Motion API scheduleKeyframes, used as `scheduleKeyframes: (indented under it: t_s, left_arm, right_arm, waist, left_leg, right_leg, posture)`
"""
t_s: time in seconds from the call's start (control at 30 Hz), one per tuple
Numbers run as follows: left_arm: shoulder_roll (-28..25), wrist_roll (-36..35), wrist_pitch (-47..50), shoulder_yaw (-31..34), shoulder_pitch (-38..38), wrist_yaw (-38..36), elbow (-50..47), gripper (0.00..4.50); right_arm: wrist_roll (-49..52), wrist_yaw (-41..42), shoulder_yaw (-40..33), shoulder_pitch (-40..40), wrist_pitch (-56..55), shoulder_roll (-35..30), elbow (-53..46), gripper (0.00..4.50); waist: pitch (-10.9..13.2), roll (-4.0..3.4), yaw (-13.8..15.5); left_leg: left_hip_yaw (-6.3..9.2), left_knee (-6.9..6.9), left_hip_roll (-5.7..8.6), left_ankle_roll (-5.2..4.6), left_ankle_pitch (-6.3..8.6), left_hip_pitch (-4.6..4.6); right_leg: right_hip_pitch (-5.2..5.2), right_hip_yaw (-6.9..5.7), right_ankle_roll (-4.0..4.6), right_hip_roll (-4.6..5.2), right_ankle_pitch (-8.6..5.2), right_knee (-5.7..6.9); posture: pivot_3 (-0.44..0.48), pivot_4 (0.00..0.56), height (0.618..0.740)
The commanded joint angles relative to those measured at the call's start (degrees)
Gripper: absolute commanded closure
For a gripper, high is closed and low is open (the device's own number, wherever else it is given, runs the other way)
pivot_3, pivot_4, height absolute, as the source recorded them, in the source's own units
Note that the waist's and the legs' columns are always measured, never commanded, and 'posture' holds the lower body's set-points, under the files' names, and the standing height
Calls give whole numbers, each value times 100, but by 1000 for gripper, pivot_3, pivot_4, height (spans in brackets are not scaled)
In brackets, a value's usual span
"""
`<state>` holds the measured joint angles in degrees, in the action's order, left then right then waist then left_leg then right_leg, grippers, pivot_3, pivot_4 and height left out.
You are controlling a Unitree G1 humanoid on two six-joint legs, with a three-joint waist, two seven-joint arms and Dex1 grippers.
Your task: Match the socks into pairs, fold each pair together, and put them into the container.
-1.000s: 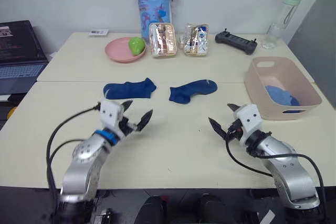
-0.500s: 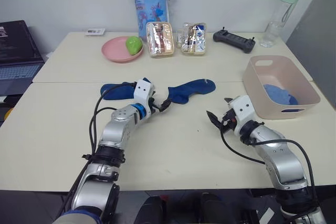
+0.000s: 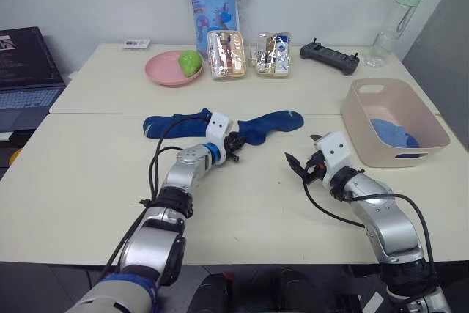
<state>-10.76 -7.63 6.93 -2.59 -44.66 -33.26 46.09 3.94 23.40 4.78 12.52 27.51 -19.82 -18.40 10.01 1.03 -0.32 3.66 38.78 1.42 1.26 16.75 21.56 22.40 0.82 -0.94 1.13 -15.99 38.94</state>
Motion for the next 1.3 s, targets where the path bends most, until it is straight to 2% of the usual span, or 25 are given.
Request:
scheduleKeyframes:
  t_s: [0.03,0.1,0.2,0.37,0.5,0.57,0.73,0.9,1.1,1.2,1.3]
  left_arm:
    - [-15,-91,-72,96,65,-195,-325,4478]
    - [-69,-184,116,104,311,-391,-737,4493]
    - [-347,-405,663,95,917,-804,-1852,4493]
    - [-1197,-1079,1844,270,2048,-1484,-3883,4493]
    - [-1922,-1593,2511,469,2800,-1949,-4892,4493]
    - [-2306,-1772,2719,603,3127,-2179,-5171,4493]
    - [-2866,-1919,2783,744,3522,-2480,-5332,4493]
    - [-2801,-1938,2765,673,3484,-2316,-5385,4493]
    - [-2701,-2117,2997,648,3679,-2157,-5863,4493]
    - [-2758,-2107,3011,657,3753,-2149,-5949,4500]
    - [-2780,-2162,3070,693,3794,-2122,-6039,4500]
  right_arm:
    - [-16,-27,-90,56,-86,-63,-169,0]
    - [-7,14,-104,16,-80,-113,-167,0]
    - [154,175,-130,-22,40,-159,-186,0]
    - [911,508,-393,8,578,-71,-331,0]
    - [1482,624,-689,257,1236,-74,-164,0]
    - [1561,752,-662,508,1462,-216,116,0]
    - [1458,1038,-286,1412,1525,-323,1147,0]
    - [1211,1221,269,2245,1344,25,2264,0]
    - [754,1086,662,2423,909,287,3026,0]
    - [775,1105,580,2306,817,349,2985,619]
    - [855,1158,544,2197,906,403,2797,1643]
  waist:
    - [0,0,-3]
    - [0,0,-16]
    - [0,0,-49]
    - [1,-1,-134]
    - [2,-4,-134]
    - [4,-5,-139]
    - [9,-13,-139]
    - [9,-13,-138]
    - [9,-12,-126]
    - [9,-12,-137]
    - [8,-12,-136]
  left_leg:
    - [1,0,0,0,0,0]
    - [1,0,0,0,0,0]
    - [0,-1,-2,1,-1,1]
    - [5,-3,-7,10,-6,21]
    - [11,-3,-7,9,-5,20]
    - [11,-3,-7,8,-5,19]
    - [11,-4,-6,7,-5,17]
    - [11,-7,-6,7,-5,21]
    - [4,-7,-6,7,-5,43]
    - [-6,-7,-7,7,-5,49]
    - [-4,-8,-9,7,-5,48]
  right_leg:
    - [1,-1,0,0,0,0]
    - [1,0,0,0,0,1]
    - [4,3,0,0,0,1]
    - [27,3,2,0,0,6]
    - [25,0,4,0,1,6]
    - [22,2,5,0,1,4]
    - [24,-2,7,0,1,4]
    - [27,-3,7,0,2,4]
    - [50,3,6,4,2,1]
    - [68,10,6,4,3,10]
    - [71,6,8,4,4,14]
  posture:
    - [0,150,740]
    - [0,150,740]
    - [0,150,740]
    - [0,150,740]
    - [0,150,740]
    - [0,150,740]
    - [0,150,740]
    - [0,150,740]
    - [0,150,740]
    - [0,150,740]
    - [0,150,740]
